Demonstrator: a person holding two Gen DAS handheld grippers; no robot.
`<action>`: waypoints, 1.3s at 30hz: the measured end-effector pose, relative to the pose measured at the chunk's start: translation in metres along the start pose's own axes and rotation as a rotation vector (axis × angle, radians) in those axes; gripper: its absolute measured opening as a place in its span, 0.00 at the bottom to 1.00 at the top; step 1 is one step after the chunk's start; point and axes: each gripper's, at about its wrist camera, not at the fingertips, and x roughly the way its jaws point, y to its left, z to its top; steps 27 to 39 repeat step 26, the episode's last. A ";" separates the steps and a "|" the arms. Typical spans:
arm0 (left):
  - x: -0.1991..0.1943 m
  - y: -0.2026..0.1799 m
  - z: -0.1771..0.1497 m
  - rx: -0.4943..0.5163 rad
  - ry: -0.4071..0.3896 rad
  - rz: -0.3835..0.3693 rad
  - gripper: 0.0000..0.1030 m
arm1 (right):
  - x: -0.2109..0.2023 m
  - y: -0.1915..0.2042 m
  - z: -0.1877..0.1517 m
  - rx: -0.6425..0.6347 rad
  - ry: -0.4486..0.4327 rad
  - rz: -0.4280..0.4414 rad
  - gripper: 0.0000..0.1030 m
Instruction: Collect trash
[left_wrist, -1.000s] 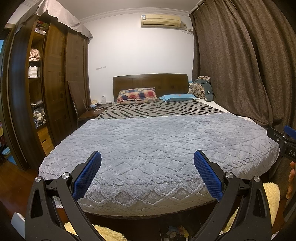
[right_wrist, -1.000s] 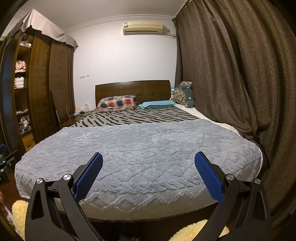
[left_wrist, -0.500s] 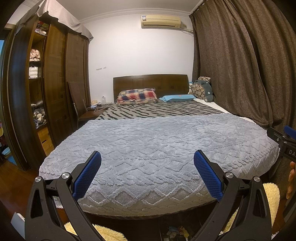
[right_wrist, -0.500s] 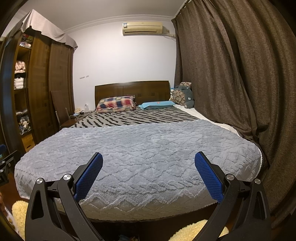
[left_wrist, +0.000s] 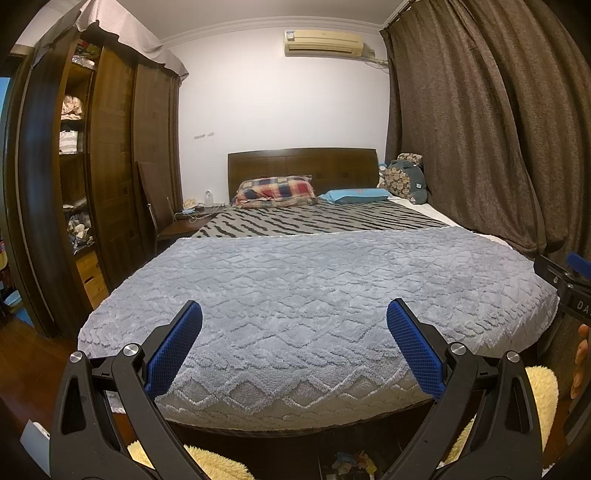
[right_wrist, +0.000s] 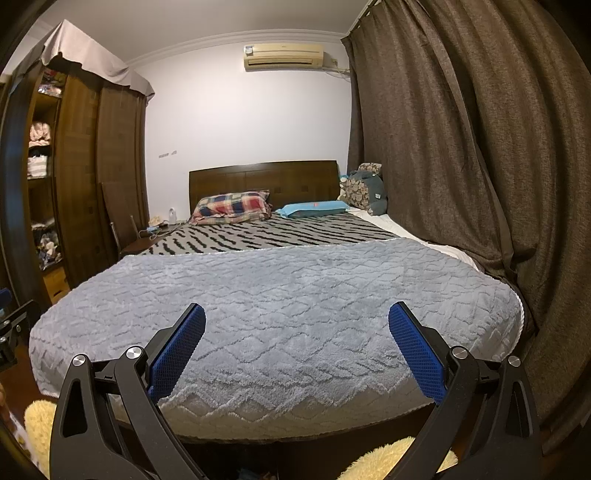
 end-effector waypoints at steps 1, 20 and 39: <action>0.000 0.000 0.001 -0.004 -0.001 -0.002 0.92 | 0.000 0.000 0.000 0.000 0.001 0.000 0.97; 0.004 0.000 0.000 -0.009 0.019 0.016 0.92 | 0.003 0.001 0.001 -0.005 0.014 -0.001 0.97; 0.005 0.005 -0.001 -0.024 0.025 0.008 0.92 | 0.004 0.002 0.000 -0.006 0.019 -0.001 0.97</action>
